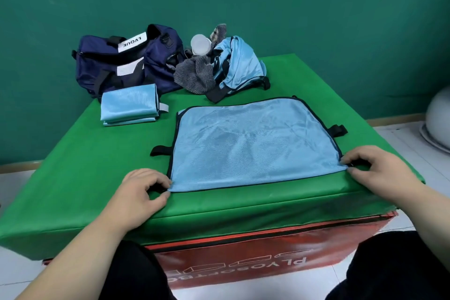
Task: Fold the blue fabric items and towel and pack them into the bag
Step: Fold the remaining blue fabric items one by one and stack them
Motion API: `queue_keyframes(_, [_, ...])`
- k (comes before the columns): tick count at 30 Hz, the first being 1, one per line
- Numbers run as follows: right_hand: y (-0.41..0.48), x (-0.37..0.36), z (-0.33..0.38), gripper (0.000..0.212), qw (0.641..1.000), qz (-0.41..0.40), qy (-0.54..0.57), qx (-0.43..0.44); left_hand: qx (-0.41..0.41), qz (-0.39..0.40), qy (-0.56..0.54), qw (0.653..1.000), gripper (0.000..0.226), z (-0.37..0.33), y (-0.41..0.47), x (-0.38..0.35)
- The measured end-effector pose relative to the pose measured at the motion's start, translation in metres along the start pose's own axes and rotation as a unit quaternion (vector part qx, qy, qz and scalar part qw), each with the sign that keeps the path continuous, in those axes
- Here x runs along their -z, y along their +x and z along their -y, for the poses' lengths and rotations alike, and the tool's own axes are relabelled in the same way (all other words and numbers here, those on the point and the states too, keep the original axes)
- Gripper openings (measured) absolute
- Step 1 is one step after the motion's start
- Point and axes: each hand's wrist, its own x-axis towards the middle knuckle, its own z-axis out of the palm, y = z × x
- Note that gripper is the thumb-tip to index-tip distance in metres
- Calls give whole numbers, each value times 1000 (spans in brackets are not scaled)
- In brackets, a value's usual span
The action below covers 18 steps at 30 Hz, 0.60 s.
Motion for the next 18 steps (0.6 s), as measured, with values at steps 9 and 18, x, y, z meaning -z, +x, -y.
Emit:
queue_keyframes(9, [3, 5, -14, 29, 998, 14, 26, -55, 16, -11, -21, 1000, 15, -5, -1, -3])
queue_keyframes(18, [1, 5, -8, 25, 999, 5, 14, -36, 50, -5, -53, 997, 12, -8, -2, -2])
